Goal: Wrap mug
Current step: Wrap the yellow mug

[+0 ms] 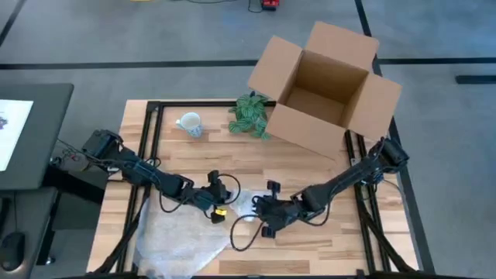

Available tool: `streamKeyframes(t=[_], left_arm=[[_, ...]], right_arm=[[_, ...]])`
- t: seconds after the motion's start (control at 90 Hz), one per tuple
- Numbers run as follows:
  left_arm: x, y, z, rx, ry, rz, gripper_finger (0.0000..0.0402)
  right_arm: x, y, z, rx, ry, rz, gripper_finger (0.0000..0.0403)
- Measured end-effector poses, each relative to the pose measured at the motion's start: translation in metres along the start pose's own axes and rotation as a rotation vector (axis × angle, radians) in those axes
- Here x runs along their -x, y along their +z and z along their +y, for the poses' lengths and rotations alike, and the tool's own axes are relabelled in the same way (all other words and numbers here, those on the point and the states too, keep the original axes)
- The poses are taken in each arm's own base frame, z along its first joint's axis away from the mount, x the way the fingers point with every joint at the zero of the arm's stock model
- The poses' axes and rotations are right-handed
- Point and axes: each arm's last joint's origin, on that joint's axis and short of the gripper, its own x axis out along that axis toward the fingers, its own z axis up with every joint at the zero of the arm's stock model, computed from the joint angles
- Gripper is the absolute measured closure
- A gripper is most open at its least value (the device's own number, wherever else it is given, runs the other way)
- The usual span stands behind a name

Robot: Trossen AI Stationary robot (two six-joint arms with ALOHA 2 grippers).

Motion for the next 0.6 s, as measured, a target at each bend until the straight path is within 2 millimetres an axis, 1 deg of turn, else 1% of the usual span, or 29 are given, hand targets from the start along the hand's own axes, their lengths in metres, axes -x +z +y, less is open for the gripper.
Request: streamKeyframes(t=[0.178, 0.356, 0.467, 0.6], left_arm=[[0.000, 0.000, 0.000, 0.001, -0.001, -0.001, 0.0402], [0.000, 0.001, 0.000, 0.006, -0.004, -0.009, 0.0402], [0.000, 0.001, -0.001, 0.006, -0.005, -0.008, 0.0402], [0.000, 0.001, -0.001, 0.007, -0.005, -0.009, 0.0402]], right_arm=[[0.000, 0.002, 0.000, 0.006, 0.002, -0.015, 0.0347], [0.005, -0.002, 0.008, 0.045, 0.021, -0.012, 0.0347], [0.008, -0.005, 0.013, 0.010, -0.006, -0.031, 0.0347], [0.009, -0.005, 0.013, -0.038, -0.045, -0.051, 0.0347]])
